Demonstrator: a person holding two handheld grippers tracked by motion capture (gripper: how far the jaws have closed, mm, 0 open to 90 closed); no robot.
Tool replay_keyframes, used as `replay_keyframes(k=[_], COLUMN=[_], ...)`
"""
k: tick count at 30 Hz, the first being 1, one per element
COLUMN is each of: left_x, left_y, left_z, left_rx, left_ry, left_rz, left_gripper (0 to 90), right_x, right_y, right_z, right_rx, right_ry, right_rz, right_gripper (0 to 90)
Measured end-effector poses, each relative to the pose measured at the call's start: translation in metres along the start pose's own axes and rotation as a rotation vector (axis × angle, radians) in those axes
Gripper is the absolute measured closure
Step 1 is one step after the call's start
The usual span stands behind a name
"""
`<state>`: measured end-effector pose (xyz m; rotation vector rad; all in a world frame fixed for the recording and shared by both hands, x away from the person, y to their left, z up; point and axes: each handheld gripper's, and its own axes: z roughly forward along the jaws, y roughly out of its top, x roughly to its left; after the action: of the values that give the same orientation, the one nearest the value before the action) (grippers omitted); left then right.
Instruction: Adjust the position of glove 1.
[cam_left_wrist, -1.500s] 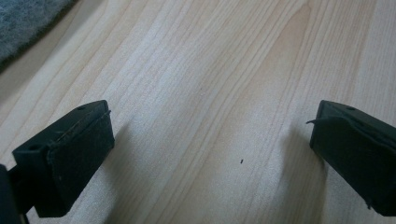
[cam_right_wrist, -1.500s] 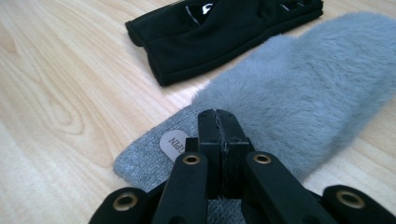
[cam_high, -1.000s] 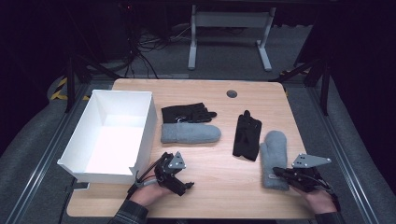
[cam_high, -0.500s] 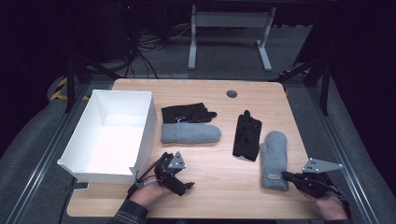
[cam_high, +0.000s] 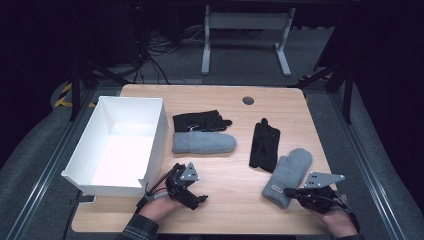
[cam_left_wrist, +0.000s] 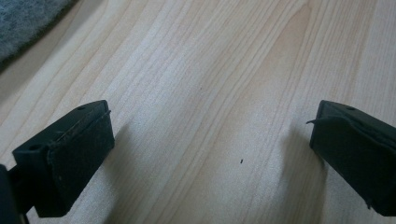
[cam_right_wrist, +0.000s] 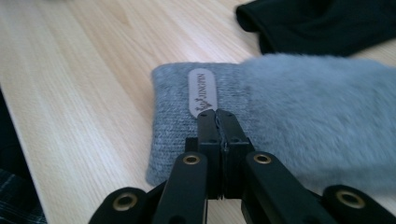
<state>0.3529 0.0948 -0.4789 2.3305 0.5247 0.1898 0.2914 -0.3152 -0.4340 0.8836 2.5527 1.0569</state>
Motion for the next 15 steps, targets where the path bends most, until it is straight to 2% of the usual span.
replay_keyframes(k=[12,15], left_x=[0.0,0.0], left_y=[0.0,0.0], left_z=[0.0,0.0], left_rx=[0.0,0.0], left_ry=[-0.001,-0.001], left_rz=[-0.002,-0.002], left_gripper=[0.0,0.0], right_x=[0.022,0.025], right_y=[0.031,0.036], right_z=[0.034,0.039], right_rx=[0.014,0.016], right_ry=[0.104,0.117], right_rz=[-0.092,-0.106], right_gripper=[90.0,90.0])
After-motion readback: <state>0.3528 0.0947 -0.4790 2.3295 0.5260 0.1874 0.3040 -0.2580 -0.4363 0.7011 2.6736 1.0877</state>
